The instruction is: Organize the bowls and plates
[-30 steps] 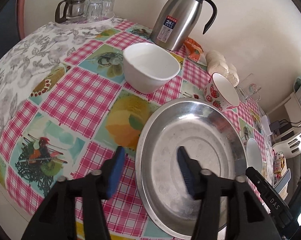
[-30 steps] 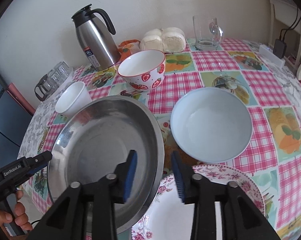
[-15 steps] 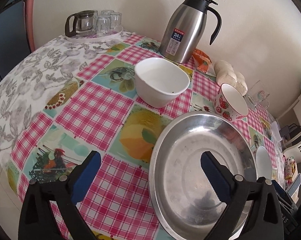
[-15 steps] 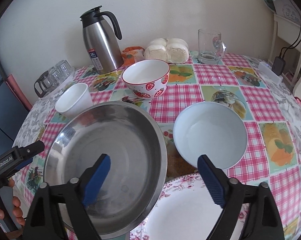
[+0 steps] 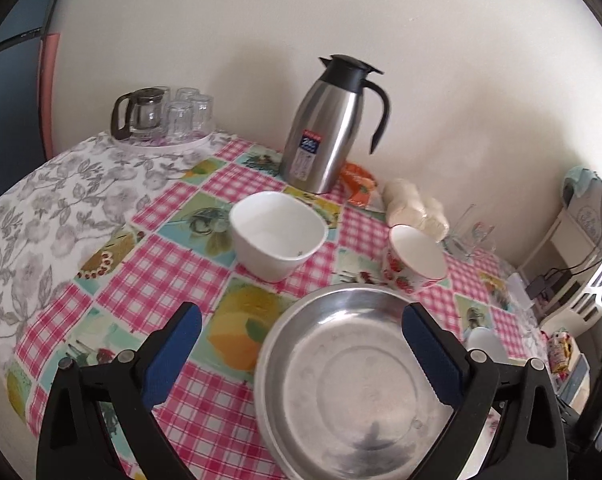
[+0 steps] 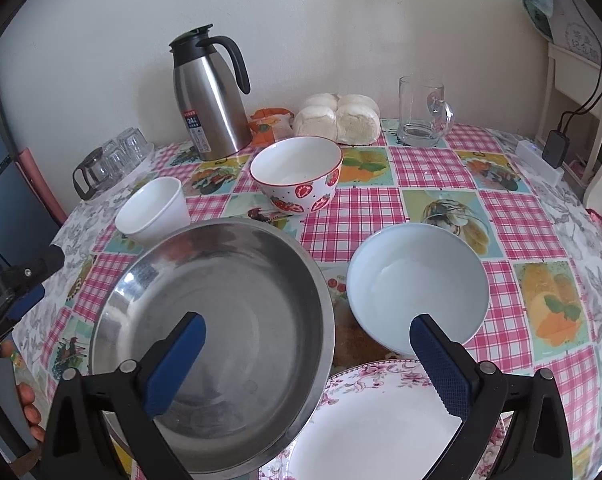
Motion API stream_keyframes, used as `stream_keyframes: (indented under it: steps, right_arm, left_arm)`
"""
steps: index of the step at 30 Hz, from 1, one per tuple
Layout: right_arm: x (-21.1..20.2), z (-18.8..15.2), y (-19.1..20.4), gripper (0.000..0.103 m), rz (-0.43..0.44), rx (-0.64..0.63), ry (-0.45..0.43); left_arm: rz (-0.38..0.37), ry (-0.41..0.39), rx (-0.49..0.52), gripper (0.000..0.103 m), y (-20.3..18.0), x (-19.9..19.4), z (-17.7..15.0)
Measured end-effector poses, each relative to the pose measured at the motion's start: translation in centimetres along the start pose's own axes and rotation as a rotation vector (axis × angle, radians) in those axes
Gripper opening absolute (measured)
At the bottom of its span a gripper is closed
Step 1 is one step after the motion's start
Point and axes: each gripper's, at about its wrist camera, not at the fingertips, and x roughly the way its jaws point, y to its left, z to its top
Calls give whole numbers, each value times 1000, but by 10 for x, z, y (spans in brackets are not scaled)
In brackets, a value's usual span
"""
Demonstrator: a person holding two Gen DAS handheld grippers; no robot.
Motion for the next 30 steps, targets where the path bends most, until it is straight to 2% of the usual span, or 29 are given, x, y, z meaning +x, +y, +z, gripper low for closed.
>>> stream_keyframes:
  steps: [7, 10, 15, 20, 24, 26, 30]
  right_arm:
    - [-26, 7, -12, 103, -10, 36, -94]
    - [-38, 10, -22, 103, -53, 63, -118]
    - [-60, 7, -48, 103, -97, 124, -175]
    - [-80, 1, -79, 103, -135, 197, -218]
    - [-85, -8, -104, 103, -168, 266, -194]
    - [-81, -13, -115, 103, -180, 300, -152]
    - [-52, -26, -132, 103, -186, 374, 36]
  left_arm:
    - [-99, -49, 51, 100, -27, -21, 2]
    - [-135, -44, 92, 100, -45, -28, -3]
    - [-243, 3, 134, 100, -74, -38, -17]
    - [-282, 88, 182, 100, -98, -37, -36]
    - [-288, 174, 215, 100, -112, -31, -53]
    - [-291, 221, 232, 100, -119, -27, -61]
    - [-298, 357, 236, 100, -123, -14, -79]
